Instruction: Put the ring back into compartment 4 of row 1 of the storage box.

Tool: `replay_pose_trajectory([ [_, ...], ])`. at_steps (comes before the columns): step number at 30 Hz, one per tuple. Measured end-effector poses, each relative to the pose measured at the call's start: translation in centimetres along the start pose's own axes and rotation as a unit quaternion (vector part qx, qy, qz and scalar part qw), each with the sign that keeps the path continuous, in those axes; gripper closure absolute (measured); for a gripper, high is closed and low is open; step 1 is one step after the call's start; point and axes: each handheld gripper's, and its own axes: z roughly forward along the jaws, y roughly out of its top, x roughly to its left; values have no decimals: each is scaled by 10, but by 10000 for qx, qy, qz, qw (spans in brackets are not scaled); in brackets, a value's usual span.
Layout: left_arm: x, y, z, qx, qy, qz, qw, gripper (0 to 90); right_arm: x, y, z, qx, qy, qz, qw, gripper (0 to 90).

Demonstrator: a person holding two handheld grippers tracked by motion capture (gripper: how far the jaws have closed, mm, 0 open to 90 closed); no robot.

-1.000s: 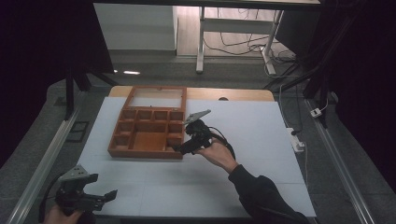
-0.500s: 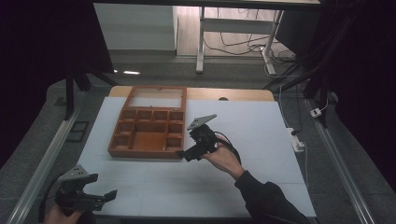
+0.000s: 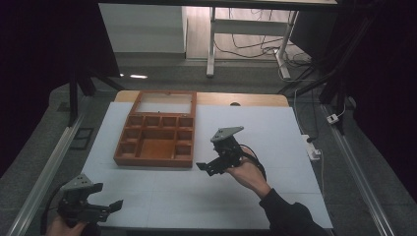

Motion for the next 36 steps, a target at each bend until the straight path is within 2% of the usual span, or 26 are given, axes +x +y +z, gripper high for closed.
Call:
replay_pose_trajectory([
  [4,0,0,0,-2,7,1,10000,7,1,-6,-7,15,-7,80,10000,0],
  [22,0,0,0,-7,18,-8,10000,7,18,-28,-34,17,-8,73,10000,0],
  [36,0,0,0,-12,1,1,10000,6,15,-51,-64,-69,-265,287,9992,0],
])
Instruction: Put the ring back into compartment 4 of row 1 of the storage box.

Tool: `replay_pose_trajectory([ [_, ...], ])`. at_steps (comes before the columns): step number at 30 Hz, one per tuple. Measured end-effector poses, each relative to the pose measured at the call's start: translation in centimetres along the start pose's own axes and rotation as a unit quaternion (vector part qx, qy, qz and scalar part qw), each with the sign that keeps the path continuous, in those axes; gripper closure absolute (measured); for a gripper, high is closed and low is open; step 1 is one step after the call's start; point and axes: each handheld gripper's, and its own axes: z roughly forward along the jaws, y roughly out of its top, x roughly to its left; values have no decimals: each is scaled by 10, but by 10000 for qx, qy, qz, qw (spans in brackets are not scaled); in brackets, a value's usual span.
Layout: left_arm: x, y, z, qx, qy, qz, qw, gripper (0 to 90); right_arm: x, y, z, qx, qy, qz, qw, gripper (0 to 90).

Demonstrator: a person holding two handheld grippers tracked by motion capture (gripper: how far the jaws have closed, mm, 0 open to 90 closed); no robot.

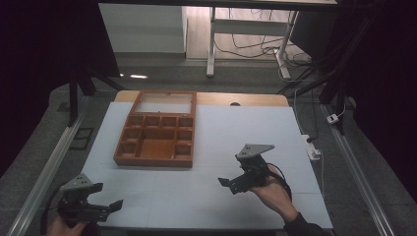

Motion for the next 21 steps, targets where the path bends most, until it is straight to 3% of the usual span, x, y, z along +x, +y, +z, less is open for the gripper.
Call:
replay_pose_trajectory([
  [21,0,0,0,-25,1,-9,10000,4,-10,-48,-58,-212,-661,578,9959,0],
])
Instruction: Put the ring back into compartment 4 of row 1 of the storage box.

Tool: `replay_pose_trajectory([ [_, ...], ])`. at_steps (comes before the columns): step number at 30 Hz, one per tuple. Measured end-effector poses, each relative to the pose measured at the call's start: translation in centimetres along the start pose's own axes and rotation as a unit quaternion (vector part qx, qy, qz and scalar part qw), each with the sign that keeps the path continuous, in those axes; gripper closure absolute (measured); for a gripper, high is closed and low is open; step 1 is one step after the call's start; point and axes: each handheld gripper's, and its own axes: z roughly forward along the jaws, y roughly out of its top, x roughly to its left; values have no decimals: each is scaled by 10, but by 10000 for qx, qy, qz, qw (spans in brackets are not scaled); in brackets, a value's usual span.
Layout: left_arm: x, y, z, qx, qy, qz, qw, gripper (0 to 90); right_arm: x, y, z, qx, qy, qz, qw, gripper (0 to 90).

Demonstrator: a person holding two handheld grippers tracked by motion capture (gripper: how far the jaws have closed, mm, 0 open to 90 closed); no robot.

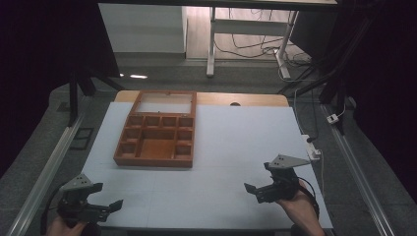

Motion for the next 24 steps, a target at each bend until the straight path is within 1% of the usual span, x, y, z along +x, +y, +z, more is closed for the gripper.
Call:
replay_pose_trajectory([
  [5,0,0,0,-8,0,-6,10000,3,-3,-13,-13,-17,-250,96,9996,0],
  [8,0,0,0,-19,11,-11,10000,3,-6,-20,-21,-23,-360,193,9992,0],
  [15,0,0,-1,-29,19,-9,10000,2,-13,-38,-41,-102,-654,417,9969,0],
  [21,-1,0,-1,-28,47,-9,10000,1,-17,-55,-57,-148,-829,657,9943,0],
  [24,-1,-1,-1,-39,67,5,10000,1,-17,-63,-60,-98,-841,754,9936,0],
])
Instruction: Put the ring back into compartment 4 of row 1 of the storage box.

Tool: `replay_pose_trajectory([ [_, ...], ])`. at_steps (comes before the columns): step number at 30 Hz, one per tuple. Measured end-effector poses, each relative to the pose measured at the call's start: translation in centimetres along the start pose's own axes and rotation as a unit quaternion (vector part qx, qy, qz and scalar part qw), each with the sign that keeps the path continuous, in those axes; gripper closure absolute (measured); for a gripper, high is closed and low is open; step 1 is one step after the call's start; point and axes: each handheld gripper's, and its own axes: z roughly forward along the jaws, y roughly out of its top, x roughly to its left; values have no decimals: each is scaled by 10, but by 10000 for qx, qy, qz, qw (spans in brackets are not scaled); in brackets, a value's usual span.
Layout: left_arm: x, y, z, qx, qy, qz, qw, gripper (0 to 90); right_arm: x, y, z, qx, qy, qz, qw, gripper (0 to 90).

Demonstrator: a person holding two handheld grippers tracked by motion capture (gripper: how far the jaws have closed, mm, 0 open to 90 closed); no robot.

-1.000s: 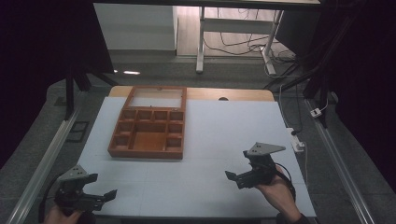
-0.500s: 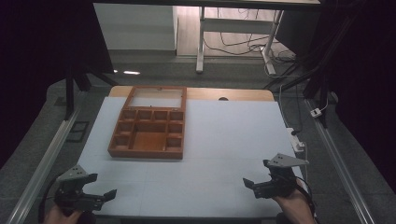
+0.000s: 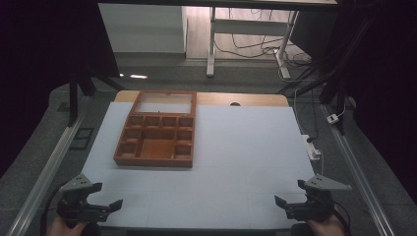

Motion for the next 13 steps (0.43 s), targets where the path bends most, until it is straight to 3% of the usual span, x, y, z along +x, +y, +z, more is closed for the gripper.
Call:
replay_pose_trajectory([
  [4,0,0,0,-6,24,23,10000,0,-1,-8,0,202,-9,64,9998,0],
  [13,-1,1,1,44,30,40,10000,0,-1,-12,-5,195,-23,138,9997,0],
])
